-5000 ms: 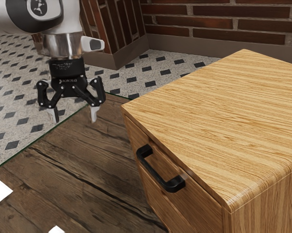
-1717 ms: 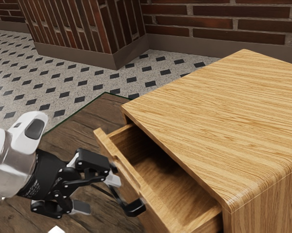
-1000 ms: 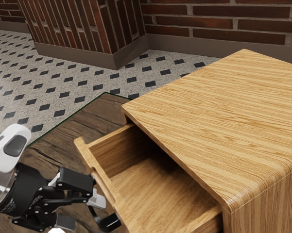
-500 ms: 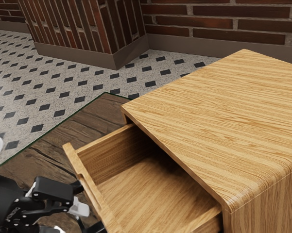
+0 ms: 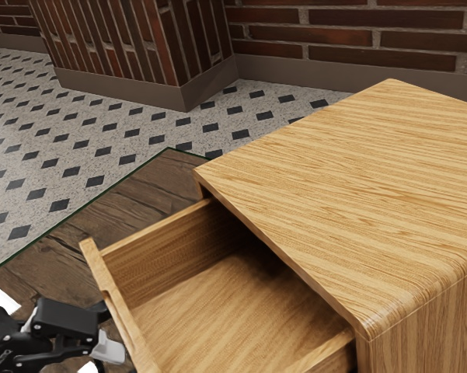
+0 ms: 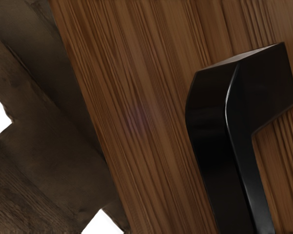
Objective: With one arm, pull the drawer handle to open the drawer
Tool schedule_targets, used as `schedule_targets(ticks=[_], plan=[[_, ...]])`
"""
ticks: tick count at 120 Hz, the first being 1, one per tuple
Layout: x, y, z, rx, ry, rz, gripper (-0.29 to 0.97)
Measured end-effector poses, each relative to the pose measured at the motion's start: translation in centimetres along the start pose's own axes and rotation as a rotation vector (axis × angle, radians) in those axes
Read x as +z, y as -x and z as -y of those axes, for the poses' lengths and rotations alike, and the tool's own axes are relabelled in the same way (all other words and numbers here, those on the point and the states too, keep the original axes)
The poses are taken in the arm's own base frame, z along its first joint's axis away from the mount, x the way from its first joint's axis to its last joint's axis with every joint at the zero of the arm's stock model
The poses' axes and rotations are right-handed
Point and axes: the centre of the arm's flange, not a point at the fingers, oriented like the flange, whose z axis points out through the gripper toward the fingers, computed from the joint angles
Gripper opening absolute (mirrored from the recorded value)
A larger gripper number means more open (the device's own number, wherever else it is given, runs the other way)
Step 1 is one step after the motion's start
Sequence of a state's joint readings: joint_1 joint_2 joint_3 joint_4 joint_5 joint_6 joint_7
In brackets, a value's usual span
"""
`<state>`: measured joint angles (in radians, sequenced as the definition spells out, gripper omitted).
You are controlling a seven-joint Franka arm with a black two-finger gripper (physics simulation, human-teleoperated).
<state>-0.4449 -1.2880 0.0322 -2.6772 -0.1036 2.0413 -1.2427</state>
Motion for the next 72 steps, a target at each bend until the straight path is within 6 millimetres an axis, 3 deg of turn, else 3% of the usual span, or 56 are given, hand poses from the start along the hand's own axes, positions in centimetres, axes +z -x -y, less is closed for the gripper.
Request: schedule_targets(ticks=[72], plan=[[-2.8, 1.5, 3.6, -0.05, 0.014, -0.005, 0.64]])
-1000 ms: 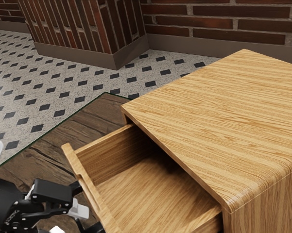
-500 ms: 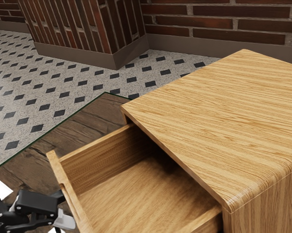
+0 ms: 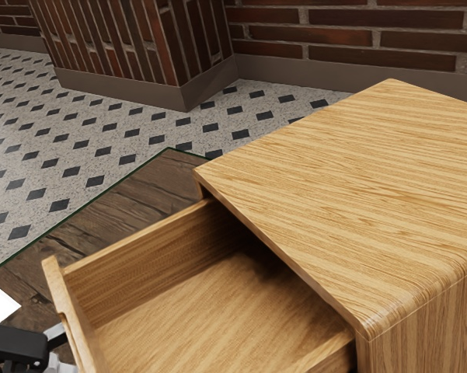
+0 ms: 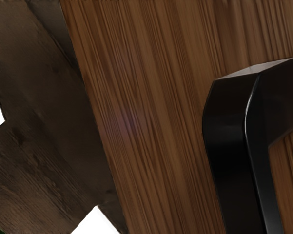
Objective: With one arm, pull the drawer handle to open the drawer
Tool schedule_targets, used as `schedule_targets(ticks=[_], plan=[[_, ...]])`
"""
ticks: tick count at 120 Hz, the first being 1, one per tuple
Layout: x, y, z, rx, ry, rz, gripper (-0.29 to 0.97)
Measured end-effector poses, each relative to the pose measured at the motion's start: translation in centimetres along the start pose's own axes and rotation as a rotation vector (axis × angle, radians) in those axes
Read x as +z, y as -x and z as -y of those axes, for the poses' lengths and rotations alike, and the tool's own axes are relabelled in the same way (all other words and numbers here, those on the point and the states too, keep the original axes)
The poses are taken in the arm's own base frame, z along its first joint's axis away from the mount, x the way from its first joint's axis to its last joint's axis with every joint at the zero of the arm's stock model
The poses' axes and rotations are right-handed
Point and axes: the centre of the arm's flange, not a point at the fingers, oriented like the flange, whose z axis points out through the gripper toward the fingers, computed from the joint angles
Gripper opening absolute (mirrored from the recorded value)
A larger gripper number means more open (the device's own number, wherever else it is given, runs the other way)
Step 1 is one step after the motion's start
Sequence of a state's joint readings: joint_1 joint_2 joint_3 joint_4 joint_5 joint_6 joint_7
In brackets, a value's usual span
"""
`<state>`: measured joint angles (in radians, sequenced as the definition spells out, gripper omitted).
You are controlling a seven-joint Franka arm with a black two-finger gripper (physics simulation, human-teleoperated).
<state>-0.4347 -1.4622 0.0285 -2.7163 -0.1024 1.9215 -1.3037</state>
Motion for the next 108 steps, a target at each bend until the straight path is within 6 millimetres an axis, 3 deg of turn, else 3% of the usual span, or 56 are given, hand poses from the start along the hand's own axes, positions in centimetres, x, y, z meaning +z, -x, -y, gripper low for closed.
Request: schedule_targets(ticks=[91, 98, 108], plan=[[-2.2, 0.8, 2.9, -0.049, -0.012, -0.01, 0.64], [-3.0, 0.7, 2.8, -0.049, 0.0, -0.012, 0.65], [-5.7, 0.4, 2.4, -0.055, 0.041, -0.038, 0.65]])
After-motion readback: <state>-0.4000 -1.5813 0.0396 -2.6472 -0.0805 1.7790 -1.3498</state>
